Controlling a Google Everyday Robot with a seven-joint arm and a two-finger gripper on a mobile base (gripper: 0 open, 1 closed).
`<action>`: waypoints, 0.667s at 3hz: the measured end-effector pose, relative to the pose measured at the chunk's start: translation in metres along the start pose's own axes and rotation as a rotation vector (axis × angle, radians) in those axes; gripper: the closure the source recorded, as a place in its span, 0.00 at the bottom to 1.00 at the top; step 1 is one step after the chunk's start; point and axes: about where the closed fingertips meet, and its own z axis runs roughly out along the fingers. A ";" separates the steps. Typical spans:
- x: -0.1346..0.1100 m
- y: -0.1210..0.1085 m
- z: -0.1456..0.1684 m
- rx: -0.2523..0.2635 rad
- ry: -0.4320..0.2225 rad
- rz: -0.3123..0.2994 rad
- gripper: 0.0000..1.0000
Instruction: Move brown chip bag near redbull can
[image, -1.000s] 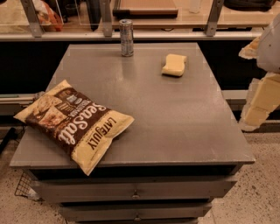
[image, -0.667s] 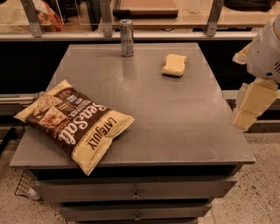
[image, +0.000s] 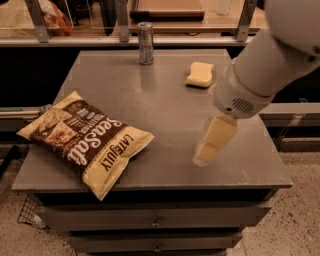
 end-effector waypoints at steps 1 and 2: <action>-0.046 0.019 0.042 -0.079 -0.096 -0.015 0.00; -0.092 0.039 0.085 -0.174 -0.204 -0.021 0.00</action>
Offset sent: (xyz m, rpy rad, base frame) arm 0.0062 0.1729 -0.0701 0.3427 0.1431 0.1525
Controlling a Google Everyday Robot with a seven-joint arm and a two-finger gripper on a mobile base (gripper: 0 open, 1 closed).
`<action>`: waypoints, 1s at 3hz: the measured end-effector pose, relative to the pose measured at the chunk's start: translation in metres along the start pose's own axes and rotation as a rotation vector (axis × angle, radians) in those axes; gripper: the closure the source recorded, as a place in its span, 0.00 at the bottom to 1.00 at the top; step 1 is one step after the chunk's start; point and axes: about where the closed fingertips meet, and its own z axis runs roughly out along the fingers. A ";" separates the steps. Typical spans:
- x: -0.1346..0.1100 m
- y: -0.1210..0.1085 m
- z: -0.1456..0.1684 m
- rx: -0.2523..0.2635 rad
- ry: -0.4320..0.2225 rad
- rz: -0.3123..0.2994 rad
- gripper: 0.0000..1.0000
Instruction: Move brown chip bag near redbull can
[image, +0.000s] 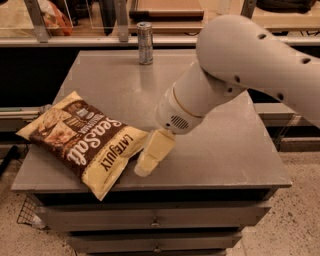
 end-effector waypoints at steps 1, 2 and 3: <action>-0.023 0.006 0.029 -0.052 -0.079 0.006 0.00; -0.045 0.012 0.047 -0.084 -0.147 0.005 0.18; -0.060 0.006 0.044 -0.080 -0.196 0.019 0.49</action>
Offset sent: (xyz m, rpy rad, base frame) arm 0.0039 0.0951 -0.0190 0.2520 0.0613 0.0541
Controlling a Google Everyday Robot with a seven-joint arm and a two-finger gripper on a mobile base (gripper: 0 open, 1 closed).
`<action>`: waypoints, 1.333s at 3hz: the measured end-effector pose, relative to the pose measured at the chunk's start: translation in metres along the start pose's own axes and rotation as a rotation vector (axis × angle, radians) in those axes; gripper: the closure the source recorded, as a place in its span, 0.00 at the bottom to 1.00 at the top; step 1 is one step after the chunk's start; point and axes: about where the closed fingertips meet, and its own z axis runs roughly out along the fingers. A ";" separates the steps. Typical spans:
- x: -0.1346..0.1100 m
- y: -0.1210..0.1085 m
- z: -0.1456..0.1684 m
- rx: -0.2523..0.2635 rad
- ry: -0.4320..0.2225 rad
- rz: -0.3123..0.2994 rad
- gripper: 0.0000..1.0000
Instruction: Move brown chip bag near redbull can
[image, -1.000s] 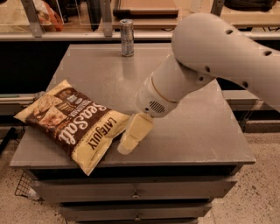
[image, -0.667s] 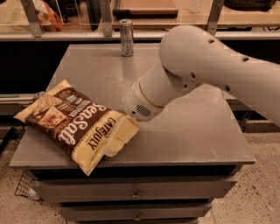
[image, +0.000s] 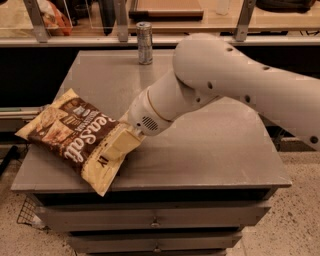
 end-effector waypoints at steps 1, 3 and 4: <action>-0.003 -0.005 -0.005 0.010 -0.017 0.013 0.72; -0.027 -0.047 -0.082 0.188 -0.069 0.005 1.00; -0.052 -0.077 -0.143 0.317 -0.113 -0.018 1.00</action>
Offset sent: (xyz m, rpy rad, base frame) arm 0.0463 -0.0454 0.0519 0.0557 -0.0812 -0.1565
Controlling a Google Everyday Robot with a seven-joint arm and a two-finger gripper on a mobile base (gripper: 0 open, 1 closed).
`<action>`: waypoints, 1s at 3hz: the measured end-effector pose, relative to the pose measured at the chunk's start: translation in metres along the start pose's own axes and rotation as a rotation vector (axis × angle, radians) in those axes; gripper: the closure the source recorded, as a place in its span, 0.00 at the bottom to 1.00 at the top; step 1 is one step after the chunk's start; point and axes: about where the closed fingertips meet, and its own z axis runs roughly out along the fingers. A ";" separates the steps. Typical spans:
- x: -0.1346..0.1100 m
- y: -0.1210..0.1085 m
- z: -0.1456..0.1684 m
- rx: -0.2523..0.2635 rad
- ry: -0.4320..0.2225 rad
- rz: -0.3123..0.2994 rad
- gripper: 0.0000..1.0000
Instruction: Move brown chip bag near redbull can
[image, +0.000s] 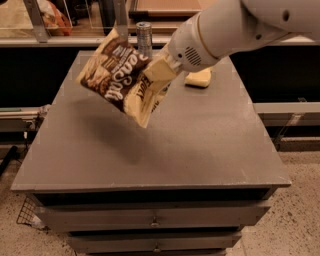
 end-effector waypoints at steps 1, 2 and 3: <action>-0.013 -0.010 -0.013 0.030 -0.022 -0.011 1.00; -0.013 -0.009 -0.013 0.036 -0.030 -0.008 1.00; -0.006 -0.040 -0.015 0.093 -0.077 0.036 1.00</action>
Offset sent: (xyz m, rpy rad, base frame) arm 0.0081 -0.0082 0.0137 0.0349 -0.0365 -0.0316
